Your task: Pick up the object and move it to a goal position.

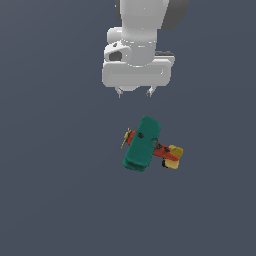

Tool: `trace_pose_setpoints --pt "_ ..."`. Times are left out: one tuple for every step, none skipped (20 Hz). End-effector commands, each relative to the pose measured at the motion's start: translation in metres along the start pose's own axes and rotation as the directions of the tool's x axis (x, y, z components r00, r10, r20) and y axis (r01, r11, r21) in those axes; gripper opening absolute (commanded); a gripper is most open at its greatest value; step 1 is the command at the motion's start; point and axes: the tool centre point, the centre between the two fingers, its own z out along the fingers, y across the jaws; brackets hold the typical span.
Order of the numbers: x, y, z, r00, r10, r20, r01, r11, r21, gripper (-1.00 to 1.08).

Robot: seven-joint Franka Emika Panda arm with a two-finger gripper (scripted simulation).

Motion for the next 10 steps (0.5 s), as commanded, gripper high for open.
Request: trace_pose_setpoints --pt "0.0 0.0 0.0 1.0 0.0 0.0 0.0 1.0 0.0 0.28" --pt "0.0 0.0003 0.0 1.0 0.0 0.0 0.0 1.0 0.0 0.28" --pt "-0.0001 0.0001 0.0003 1.0 -0.002 0.0 0.002 1.0 -0.001 0.28" --pt "-0.0001 0.0002 0.0006 1.0 -0.004 0.001 0.004 1.0 -0.001 0.28" --pt "-0.0002 0.0005 0.0011 1.0 -0.006 0.001 0.006 1.0 -0.002 0.28" --pt "-0.0003 0.001 0.0017 1.0 -0.01 0.002 0.01 1.0 -0.004 0.28" --pt "-0.0004 0.0017 0.0022 1.0 -0.013 0.003 0.013 1.0 -0.005 0.28" --pt "-0.0004 0.0025 0.0027 1.0 -0.015 0.004 0.015 1.0 -0.007 0.28" --pt "-0.0004 0.0037 0.0029 1.0 -0.016 0.005 0.016 1.0 -0.009 0.28" --pt "-0.0003 0.005 0.003 1.0 -0.015 0.006 0.015 1.0 -0.011 0.28"
